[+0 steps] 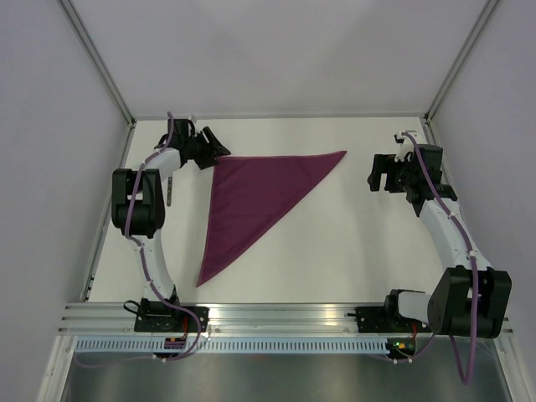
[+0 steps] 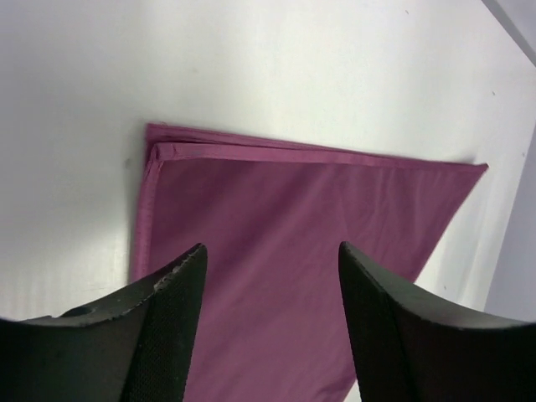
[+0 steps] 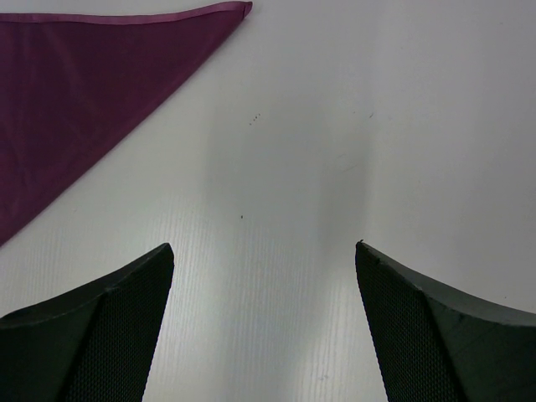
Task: Fold the napkin, place the utensils inside, and roll it up
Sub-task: Pick up the knife at the center of the board.
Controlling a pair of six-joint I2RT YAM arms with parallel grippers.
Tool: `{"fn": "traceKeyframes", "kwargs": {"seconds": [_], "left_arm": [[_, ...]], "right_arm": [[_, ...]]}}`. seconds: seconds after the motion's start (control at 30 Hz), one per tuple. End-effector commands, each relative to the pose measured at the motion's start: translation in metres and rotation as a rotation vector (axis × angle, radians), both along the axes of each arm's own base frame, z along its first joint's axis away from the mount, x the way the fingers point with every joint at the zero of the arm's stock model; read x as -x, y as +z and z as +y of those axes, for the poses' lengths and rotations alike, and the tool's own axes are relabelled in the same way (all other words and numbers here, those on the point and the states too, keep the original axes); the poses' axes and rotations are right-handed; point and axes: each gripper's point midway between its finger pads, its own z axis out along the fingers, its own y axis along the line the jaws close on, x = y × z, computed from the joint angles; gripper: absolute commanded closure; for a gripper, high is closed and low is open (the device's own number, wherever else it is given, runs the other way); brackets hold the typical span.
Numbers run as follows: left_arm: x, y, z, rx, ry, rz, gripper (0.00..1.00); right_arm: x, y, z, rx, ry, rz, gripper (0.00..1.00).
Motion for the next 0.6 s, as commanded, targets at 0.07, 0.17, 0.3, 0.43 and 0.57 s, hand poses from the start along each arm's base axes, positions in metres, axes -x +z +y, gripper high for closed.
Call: {"fn": "traceKeyframes", "kwargs": {"seconds": [0.07,0.17,0.3,0.43,0.57], "left_arm": [[-0.01,0.045,0.036,-0.104,0.128,-0.121,0.25],[0.003,0.053,0.061,-0.207,0.22,-0.125,0.25],[0.032,0.049,0.101,-0.351,0.353,-0.071,0.28],[0.063,0.035,0.145,-0.469,0.445,0.021,0.3],[0.082,0.011,0.176,-0.563,0.491,0.13,0.32]], "right_arm": [[-0.006,0.014,0.003,-0.012,0.019,-0.03,0.06],[-0.005,0.013,0.006,-0.026,0.033,-0.025,0.06],[-0.004,0.011,0.011,-0.042,0.052,-0.015,0.07],[-0.002,0.012,0.014,-0.061,0.066,-0.015,0.07],[0.0,0.013,0.018,-0.078,0.078,-0.01,0.08]]}}
